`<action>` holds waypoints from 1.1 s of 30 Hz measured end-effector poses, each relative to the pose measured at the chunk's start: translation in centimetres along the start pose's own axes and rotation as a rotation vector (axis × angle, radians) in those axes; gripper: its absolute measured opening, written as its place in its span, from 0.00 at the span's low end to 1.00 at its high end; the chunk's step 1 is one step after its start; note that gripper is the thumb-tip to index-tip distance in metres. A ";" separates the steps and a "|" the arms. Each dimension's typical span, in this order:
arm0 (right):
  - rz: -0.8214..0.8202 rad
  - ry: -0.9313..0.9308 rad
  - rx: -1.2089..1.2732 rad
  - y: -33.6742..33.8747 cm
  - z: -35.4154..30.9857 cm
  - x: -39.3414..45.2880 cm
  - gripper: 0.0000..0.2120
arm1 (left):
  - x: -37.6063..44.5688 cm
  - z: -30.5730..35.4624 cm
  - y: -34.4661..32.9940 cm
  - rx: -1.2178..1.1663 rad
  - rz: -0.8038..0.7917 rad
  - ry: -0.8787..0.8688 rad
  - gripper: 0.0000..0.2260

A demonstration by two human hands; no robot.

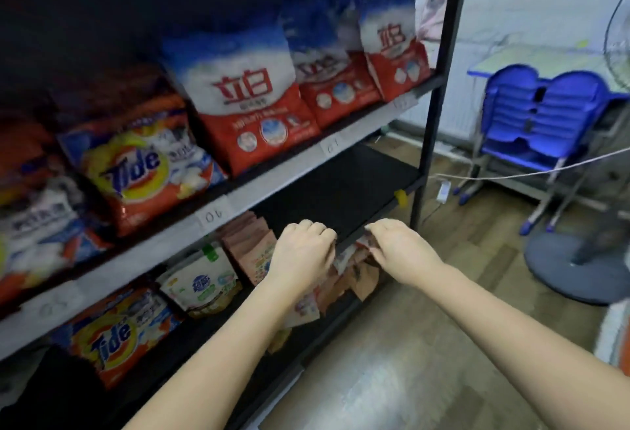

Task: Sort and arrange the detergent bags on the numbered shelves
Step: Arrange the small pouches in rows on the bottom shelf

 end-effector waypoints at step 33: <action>-0.002 0.745 -0.161 27.5 -55.9 28.8 0.17 | -16.1 -60.3 38.3 0.391 -0.157 1.370 0.11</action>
Point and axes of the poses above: each hand's wrist, its own x-axis towards the middle knuckle, its own y-axis out of the back of the hand, z = x × y, the point moved 7 cm from there along x, towards the middle knuckle, and after that the axes turned 13 degrees about x, right-handed, at the moved point
